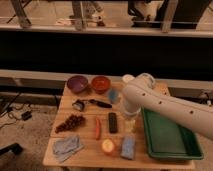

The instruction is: Place pepper in table surface

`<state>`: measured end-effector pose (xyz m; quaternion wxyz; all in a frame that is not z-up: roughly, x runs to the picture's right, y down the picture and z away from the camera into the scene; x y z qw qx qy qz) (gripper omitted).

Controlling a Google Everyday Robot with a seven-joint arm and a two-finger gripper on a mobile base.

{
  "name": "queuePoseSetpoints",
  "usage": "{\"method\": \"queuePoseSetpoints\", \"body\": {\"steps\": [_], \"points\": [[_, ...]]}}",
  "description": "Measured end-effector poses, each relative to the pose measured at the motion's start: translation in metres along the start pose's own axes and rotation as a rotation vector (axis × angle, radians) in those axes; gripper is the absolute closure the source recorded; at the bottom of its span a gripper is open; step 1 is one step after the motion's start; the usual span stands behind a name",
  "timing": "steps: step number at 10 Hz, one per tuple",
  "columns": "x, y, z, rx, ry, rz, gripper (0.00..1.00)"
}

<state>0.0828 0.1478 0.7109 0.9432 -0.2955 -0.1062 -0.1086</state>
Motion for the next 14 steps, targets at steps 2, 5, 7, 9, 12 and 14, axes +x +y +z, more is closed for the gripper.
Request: {"method": "queuePoseSetpoints", "body": {"steps": [2,5,7,9,12,14], "points": [[-0.015,-0.008,0.013,-0.013,-0.011,-0.016,0.20],[-0.032,-0.021,0.025,-0.025,-0.046,-0.014,0.20],[-0.050,-0.027,0.037,-0.048,-0.082,-0.006,0.20],[-0.058,-0.027,0.050,-0.072,-0.107,0.007,0.20],[-0.067,-0.023,0.066,-0.092,-0.146,0.010,0.20],[-0.078,-0.017,0.078,-0.090,-0.178,-0.025,0.20]]}}
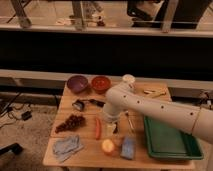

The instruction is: Place pepper in table surface

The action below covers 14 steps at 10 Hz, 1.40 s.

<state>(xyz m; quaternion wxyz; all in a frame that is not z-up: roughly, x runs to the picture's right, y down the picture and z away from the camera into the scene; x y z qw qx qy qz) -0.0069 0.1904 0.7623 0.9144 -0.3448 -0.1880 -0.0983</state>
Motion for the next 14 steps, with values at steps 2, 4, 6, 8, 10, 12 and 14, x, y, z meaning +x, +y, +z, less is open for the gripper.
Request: {"method": "queuePoseSetpoints", "body": {"steps": [2,4,6,8,10,12,14], "points": [[-0.012,-0.001,0.006,0.003,-0.020,-0.032,0.20],[-0.026,-0.002,0.012,0.003,-0.035,-0.066,0.20],[-0.032,-0.004,0.020,0.002,-0.048,-0.090,0.20],[-0.035,-0.009,0.026,0.002,-0.056,-0.108,0.20],[-0.033,-0.018,0.031,0.008,-0.063,-0.136,0.20],[-0.032,-0.029,0.035,0.012,-0.068,-0.163,0.20],[-0.029,-0.034,0.038,0.008,-0.065,-0.182,0.20]]}}
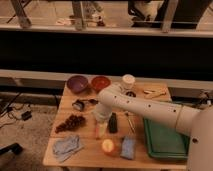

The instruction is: Place pepper in table surface

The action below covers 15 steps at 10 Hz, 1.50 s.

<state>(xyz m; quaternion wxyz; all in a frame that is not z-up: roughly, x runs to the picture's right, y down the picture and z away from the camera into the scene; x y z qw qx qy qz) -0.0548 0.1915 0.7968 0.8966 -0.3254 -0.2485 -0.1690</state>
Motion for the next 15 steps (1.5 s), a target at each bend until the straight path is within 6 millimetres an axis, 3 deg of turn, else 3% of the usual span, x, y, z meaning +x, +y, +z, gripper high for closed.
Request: {"method": "queuePoseSetpoints", "body": {"steps": [5,8,15], "points": [[0.006,0.006,0.019,-0.032,0.064,-0.076,0.20],[0.006,0.016,0.022,-0.044,0.105,-0.111,0.20],[-0.004,0.019,0.029,-0.061,0.125,-0.145,0.20]]}}
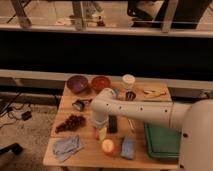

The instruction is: Place pepper in table surface

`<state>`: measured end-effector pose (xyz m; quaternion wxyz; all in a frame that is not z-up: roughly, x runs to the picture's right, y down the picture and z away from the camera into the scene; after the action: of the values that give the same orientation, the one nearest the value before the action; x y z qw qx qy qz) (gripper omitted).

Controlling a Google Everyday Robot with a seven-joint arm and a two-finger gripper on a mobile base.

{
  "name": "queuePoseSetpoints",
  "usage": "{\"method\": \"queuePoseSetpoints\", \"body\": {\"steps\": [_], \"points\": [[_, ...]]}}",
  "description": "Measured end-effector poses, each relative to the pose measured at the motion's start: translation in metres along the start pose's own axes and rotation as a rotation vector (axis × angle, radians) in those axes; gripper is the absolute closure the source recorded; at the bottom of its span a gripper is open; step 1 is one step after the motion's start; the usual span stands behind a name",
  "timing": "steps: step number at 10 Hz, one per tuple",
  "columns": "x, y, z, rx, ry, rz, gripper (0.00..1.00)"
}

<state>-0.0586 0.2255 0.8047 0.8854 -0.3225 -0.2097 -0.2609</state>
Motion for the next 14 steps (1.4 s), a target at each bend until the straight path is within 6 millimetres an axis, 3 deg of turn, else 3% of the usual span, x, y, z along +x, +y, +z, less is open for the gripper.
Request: {"method": "queuePoseSetpoints", "body": {"steps": [14], "points": [[0.013,-0.006,0.018,-0.027,0.022,0.011,0.20]]}}
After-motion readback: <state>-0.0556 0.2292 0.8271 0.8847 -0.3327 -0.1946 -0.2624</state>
